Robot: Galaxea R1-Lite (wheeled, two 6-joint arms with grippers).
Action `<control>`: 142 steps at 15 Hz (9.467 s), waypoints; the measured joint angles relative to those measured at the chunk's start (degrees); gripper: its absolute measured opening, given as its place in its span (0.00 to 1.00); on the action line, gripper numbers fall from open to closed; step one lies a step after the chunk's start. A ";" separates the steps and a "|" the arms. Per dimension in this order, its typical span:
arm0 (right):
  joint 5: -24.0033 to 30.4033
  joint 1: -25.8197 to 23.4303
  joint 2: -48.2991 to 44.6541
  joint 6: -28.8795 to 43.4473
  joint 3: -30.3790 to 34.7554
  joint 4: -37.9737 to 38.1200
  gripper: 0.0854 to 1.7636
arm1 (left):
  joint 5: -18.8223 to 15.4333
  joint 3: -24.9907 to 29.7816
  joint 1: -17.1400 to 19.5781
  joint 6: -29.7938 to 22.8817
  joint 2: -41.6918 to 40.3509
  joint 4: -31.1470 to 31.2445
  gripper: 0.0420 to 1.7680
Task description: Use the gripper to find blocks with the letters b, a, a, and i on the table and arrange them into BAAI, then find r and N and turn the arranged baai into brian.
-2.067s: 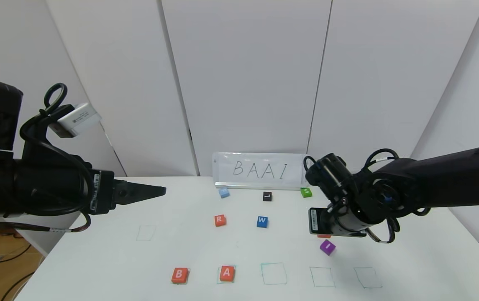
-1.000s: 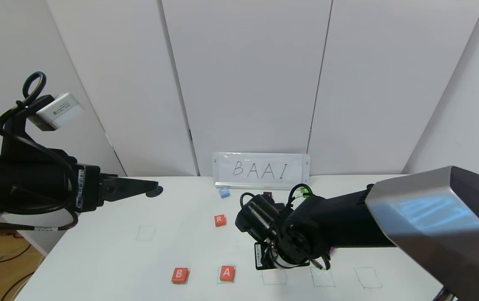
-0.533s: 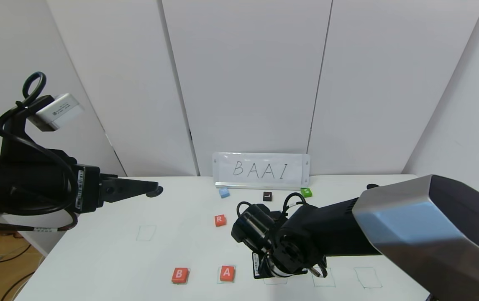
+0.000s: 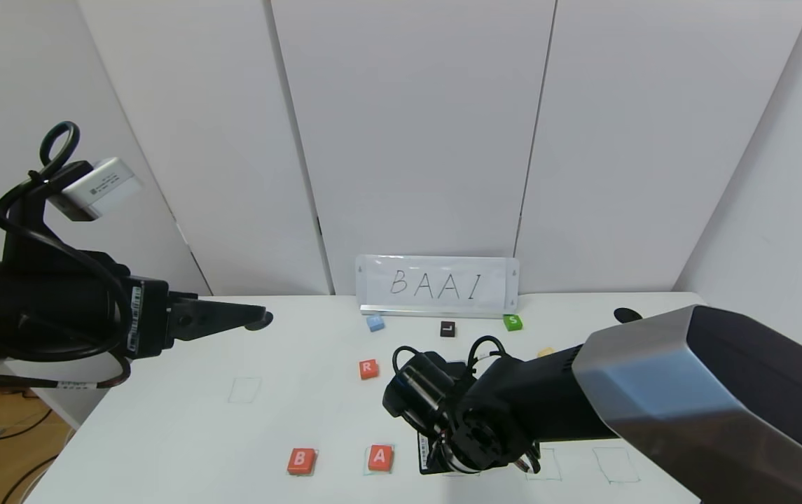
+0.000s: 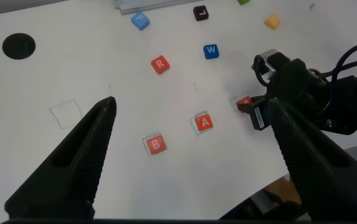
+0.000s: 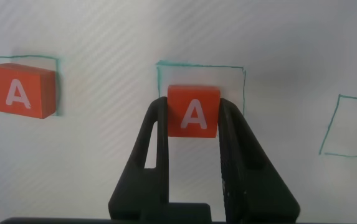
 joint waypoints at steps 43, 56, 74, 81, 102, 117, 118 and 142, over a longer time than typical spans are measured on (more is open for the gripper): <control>24.11 -27.05 -14.92 -52.65 11.91 -0.22 0.94 | -0.07 0.38 0.94 1.52 -0.52 0.02 0.97; 24.38 -29.11 -6.53 -61.57 10.58 -1.16 0.96 | -0.09 0.85 1.23 2.41 -0.63 -0.04 0.97; 24.14 -27.79 -6.68 -61.31 11.06 -1.73 0.26 | -0.13 1.04 1.10 3.00 -1.11 -0.06 0.97; 24.09 -27.44 -9.02 -68.96 13.07 -1.76 0.26 | -0.09 1.37 1.18 3.90 -0.78 0.00 0.97; 27.12 -22.97 -10.40 -100.44 17.23 1.52 0.26 | -0.11 3.55 2.40 9.20 1.21 -0.17 0.97; 27.01 -22.86 -8.89 -102.41 17.04 1.28 0.26 | -0.09 3.60 2.43 9.20 0.79 -0.15 0.97; 27.01 -22.86 -8.89 -102.50 17.07 1.26 0.26 | -0.09 3.60 2.43 9.20 0.79 -0.15 0.97; 9.86 -26.88 -38.51 -41.03 23.34 -1.01 0.92 | 2.06 3.96 8.20 8.72 2.32 -3.13 0.97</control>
